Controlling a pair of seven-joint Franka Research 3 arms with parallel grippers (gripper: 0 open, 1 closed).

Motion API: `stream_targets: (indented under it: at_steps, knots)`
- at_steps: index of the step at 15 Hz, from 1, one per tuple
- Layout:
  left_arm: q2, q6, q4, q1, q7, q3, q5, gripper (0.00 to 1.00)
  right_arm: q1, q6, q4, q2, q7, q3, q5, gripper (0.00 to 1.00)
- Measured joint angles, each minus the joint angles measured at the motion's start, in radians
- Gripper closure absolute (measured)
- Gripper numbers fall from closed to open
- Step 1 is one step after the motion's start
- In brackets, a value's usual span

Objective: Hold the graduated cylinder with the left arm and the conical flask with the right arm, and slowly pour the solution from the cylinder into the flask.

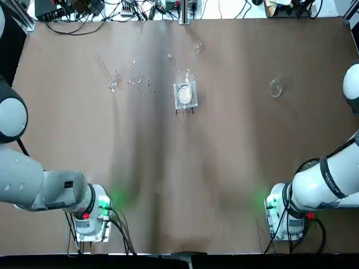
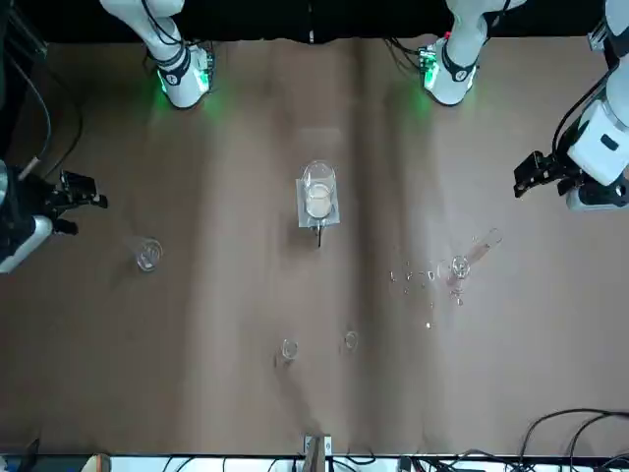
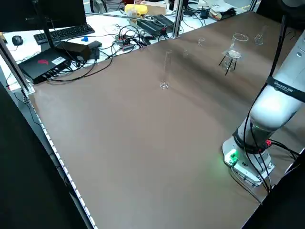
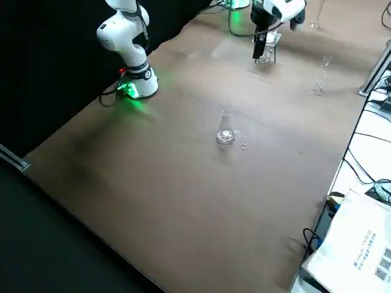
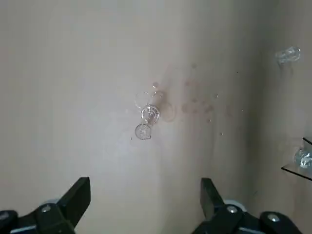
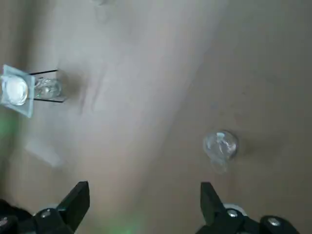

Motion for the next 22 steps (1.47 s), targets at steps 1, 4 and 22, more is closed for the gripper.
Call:
stream_targets:
  at_steps: [1,4,22]
  knots:
    - [0.000,0.000,0.000,0.000,0.000,0.000,0.000,0.00,0.016,0.000,0.000,-0.030,0.075,0.000,-0.055,0.00]
    - [0.000,0.000,0.000,0.000,0.000,0.000,0.000,0.00,0.042,-0.005,0.000,-0.077,0.198,0.001,-0.115,0.00]
    - [0.000,0.000,0.001,0.000,0.005,-0.002,0.000,0.00,0.105,0.089,-0.213,-0.286,0.378,0.002,-0.224,0.00]
